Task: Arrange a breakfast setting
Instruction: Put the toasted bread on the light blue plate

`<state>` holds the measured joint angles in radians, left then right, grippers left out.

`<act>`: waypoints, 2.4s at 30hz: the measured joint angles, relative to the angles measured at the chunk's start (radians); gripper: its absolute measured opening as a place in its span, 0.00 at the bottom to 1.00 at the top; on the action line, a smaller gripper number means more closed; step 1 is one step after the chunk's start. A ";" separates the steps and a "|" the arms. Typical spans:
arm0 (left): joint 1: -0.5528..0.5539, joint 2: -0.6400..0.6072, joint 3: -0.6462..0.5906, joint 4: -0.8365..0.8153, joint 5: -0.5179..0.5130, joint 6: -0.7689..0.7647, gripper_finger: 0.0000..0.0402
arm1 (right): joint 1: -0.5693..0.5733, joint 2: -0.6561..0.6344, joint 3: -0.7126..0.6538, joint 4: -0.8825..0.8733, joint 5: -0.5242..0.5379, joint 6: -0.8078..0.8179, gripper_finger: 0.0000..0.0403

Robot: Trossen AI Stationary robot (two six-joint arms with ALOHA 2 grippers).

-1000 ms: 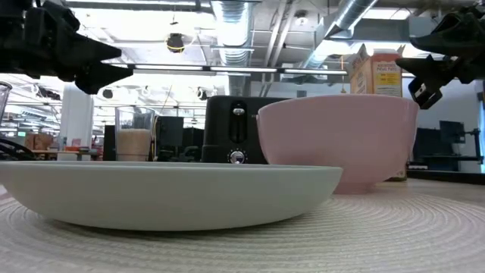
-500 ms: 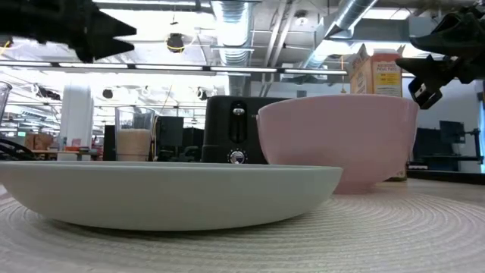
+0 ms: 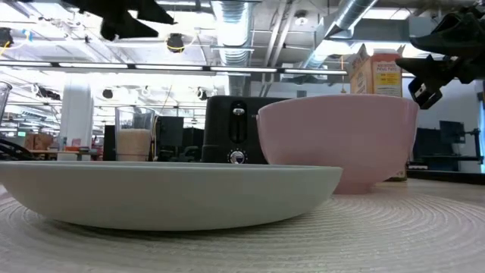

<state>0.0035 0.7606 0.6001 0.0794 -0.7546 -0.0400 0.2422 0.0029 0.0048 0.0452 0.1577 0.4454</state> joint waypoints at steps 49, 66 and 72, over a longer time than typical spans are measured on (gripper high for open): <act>0.358 0.928 0.557 0.142 0.247 -0.290 0.87 | 0.000 0.000 0.000 0.000 0.000 0.000 0.42; 0.414 0.978 0.556 0.091 0.378 -0.409 0.87 | 0.000 0.000 0.000 -0.001 0.000 0.000 0.42; 0.414 0.982 0.557 0.080 0.384 -0.413 0.87 | 0.000 0.000 0.000 0.000 0.000 0.000 0.42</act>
<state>0.4179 1.7424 1.1568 0.1594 -0.3702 -0.4530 0.2424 0.0029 0.0046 0.0449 0.1577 0.4453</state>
